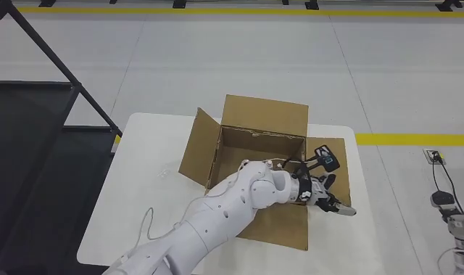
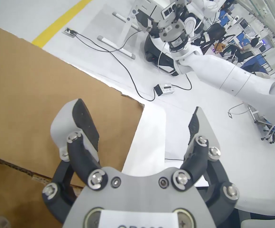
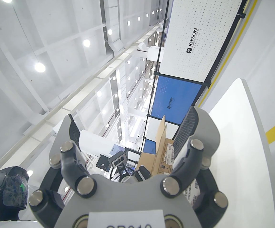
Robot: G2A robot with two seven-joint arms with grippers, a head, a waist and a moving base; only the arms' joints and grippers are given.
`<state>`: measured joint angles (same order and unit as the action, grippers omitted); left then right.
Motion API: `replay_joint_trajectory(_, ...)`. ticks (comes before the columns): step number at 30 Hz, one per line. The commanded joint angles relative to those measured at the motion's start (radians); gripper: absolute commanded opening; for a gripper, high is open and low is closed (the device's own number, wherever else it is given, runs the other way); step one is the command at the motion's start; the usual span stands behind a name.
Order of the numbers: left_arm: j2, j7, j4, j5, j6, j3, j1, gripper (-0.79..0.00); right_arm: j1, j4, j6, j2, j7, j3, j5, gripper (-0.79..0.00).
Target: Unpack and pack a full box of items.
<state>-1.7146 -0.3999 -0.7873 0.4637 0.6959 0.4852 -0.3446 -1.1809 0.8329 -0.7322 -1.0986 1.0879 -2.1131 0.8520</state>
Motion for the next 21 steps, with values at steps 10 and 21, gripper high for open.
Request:
replay_joint_trajectory(10, 0.193, 0.117, -0.506, 0.313, -0.034, 0.402, -0.231, 0.0, 0.017, 0.132, -0.037, -0.005, -0.088, 0.065, -0.083, 0.0)
replay_joint_trajectory(21, 0.331, -0.019, -1.185, 0.265, -0.081, 1.06, -0.793, 0.0, 0.017, 0.546, -0.003, -0.033, -0.292, 0.307, -0.473, 0.0)
